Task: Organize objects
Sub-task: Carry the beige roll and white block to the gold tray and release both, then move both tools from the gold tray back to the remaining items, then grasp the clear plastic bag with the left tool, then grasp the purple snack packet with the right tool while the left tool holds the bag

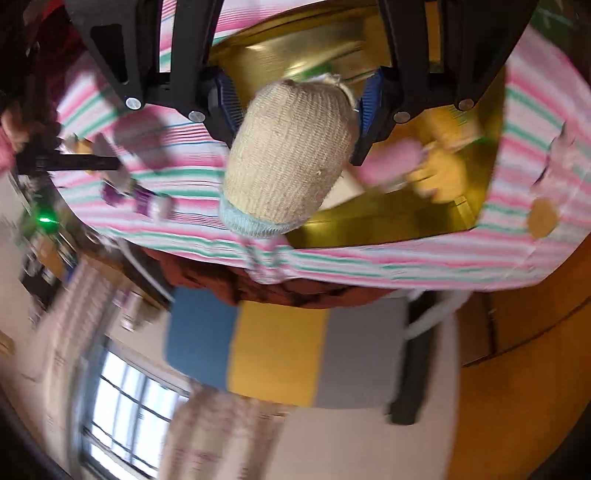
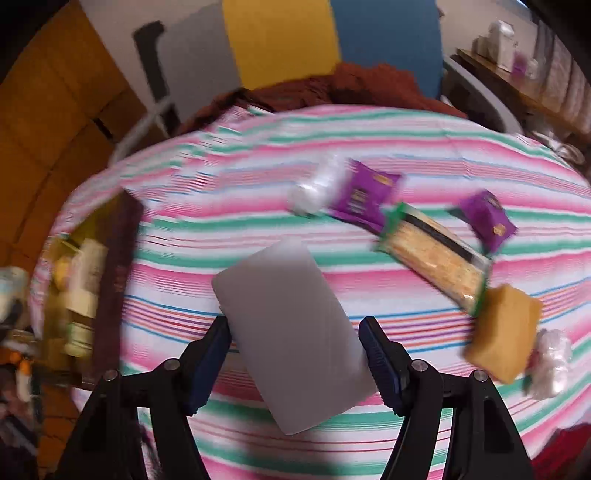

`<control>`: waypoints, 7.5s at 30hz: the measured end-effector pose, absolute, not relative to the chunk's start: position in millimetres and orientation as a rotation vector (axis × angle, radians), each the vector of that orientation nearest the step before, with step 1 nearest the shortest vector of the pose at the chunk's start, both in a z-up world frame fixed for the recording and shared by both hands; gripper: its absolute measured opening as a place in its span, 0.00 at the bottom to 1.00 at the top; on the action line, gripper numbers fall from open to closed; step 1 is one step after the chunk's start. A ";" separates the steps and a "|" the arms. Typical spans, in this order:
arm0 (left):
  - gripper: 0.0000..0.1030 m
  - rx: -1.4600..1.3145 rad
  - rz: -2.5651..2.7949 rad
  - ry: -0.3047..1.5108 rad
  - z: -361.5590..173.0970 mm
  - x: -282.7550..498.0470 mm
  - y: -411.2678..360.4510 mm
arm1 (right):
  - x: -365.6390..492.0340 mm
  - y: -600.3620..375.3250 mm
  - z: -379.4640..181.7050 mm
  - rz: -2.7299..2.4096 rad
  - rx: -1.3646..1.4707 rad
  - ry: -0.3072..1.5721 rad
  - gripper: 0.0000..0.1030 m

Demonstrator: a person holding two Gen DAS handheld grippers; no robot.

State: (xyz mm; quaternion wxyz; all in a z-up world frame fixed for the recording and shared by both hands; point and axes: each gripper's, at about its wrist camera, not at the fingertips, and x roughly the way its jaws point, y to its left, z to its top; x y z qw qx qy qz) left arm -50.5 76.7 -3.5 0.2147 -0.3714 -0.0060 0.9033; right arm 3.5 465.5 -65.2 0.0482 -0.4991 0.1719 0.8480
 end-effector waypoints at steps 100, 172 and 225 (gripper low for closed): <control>0.57 -0.966 2.308 0.250 5.1 -25.7 188.0 | 40.5 523.4 -46.6 2.323 -1.189 0.463 1.00; 0.32 -1.206 2.123 0.167 -111.6 -74.2 337.3 | 62.8 572.8 -47.8 2.329 -0.994 0.828 1.00; 0.33 -0.931 2.181 0.166 -39.6 -9.6 304.1 | -17.4 488.2 -118.1 2.390 -1.626 0.344 0.45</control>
